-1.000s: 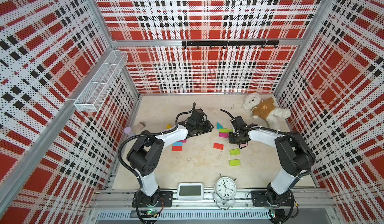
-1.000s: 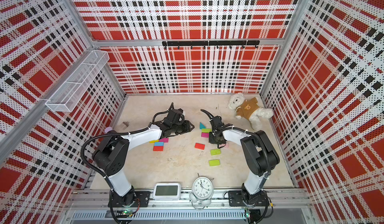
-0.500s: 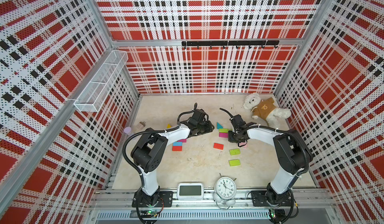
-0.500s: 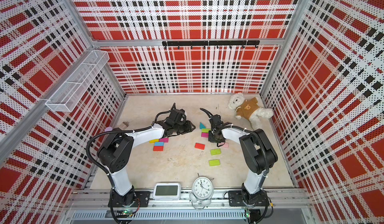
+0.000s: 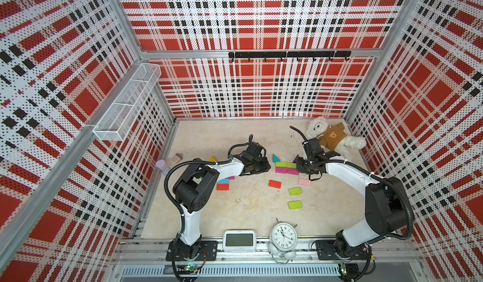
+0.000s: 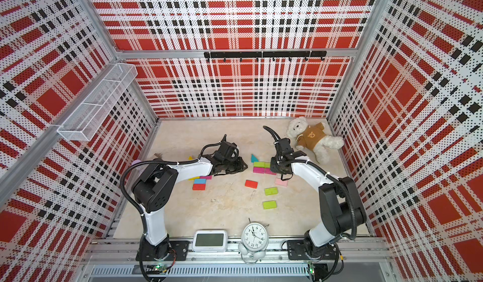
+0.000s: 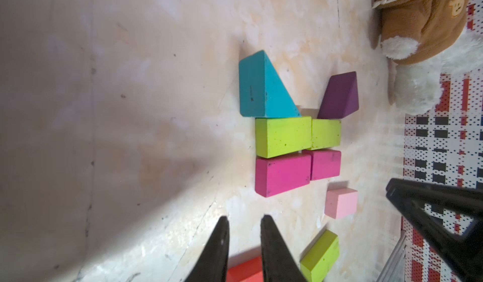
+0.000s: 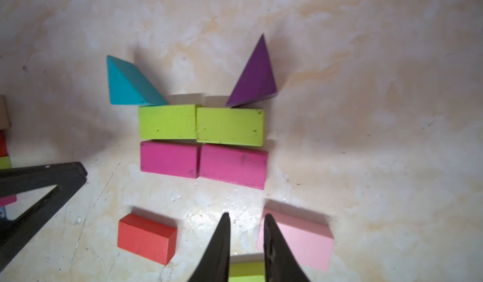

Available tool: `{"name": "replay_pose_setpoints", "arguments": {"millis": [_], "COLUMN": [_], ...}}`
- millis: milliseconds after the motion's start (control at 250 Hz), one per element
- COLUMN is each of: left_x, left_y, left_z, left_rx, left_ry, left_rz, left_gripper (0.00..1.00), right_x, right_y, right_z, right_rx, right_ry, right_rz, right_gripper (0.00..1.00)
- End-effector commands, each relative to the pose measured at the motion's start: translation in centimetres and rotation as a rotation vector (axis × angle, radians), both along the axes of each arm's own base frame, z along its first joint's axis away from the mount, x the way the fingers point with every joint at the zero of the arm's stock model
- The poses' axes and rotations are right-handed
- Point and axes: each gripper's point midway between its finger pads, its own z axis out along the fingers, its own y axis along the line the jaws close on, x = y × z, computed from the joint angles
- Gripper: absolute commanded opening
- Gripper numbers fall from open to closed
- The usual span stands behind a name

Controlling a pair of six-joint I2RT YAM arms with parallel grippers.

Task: Assemble a carrot with building blocks
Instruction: Assemble the building block at the center of the board.

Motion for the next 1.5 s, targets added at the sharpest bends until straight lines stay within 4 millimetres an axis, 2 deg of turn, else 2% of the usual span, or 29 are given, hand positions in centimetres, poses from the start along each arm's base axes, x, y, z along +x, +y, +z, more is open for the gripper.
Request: {"name": "replay_pose_setpoints", "arguments": {"millis": [0,388,632,1040,1497], "left_x": [0.1,0.3,0.2,0.3,0.4], "left_y": [-1.4,-2.6,-3.0,-3.8,-3.6], "left_z": [-0.1,-1.5,-2.5,-3.0,-3.3], "left_rx": [-0.013,-0.003,0.006,-0.002,0.003], "left_ry": [-0.005,0.012,0.027,0.041,0.044], "left_rz": [-0.019,-0.035,-0.046,-0.056,-0.045], "left_gripper": [0.25,0.23,0.22,0.22,0.21], "right_x": [-0.2,0.6,1.1,1.7,2.1], "right_y": [-1.3,-1.6,-1.5,-0.8,-0.5], "right_z": [-0.8,-4.6,-5.9,-6.5,-6.3], "right_rx": [-0.008,-0.035,-0.038,-0.017,-0.009], "right_ry": [0.007,0.077,0.097,0.109,0.106], "right_rz": [-0.005,-0.006,-0.002,0.009,0.015], "right_gripper": [0.25,0.25,0.25,0.25,0.26]}}
